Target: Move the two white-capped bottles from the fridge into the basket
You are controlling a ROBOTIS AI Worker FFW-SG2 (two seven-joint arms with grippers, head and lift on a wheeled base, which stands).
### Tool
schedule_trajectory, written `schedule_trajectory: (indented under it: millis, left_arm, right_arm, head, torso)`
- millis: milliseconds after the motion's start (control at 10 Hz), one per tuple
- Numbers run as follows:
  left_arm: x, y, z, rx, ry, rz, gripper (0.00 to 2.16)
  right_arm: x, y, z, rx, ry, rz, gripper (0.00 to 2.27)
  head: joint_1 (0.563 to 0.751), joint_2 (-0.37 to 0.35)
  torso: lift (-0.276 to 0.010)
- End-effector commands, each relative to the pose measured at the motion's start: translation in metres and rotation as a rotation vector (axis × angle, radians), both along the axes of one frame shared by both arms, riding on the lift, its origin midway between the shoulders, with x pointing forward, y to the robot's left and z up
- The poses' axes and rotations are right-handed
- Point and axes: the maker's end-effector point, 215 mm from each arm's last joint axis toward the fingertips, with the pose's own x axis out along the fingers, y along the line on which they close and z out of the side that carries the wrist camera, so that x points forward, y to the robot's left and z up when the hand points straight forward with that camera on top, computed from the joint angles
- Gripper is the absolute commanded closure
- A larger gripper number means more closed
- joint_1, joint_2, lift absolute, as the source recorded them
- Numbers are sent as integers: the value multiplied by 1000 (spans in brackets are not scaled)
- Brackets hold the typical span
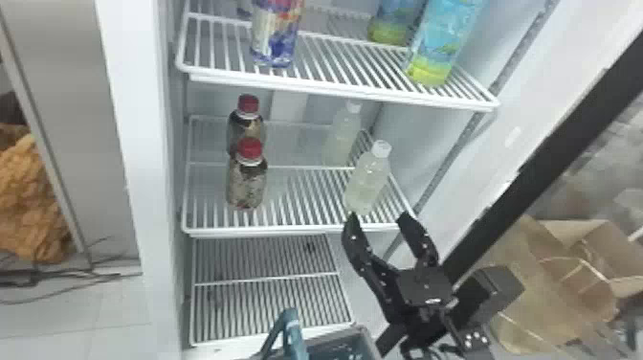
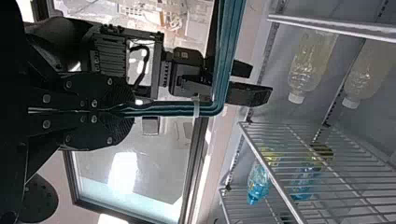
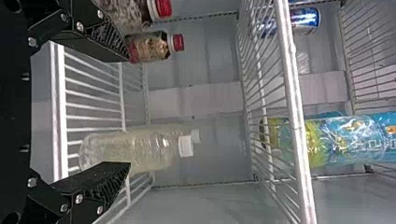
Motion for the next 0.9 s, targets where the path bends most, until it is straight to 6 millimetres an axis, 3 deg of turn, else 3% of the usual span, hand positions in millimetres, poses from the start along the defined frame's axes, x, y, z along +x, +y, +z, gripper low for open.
schedule_trajectory:
  millis: [0, 300, 800]
  left_arm:
    - [1, 0, 0, 0, 0, 3, 1122]
    - [1, 0, 0, -1, 2, 5, 1122]
    - [1, 0, 1, -2, 0, 3, 1122]
  right_arm:
    - [6, -12, -1, -24, -1, -21, 234]
    - [25, -23, -9, -47, -4, -37, 84]
    - [63, -27, -19, -72, -28, -38, 82]
  head:
    - [695, -350]
    - [695, -350]
    - [695, -350]
  torso:
    - [-260]
    - [-260]
    - [-260]
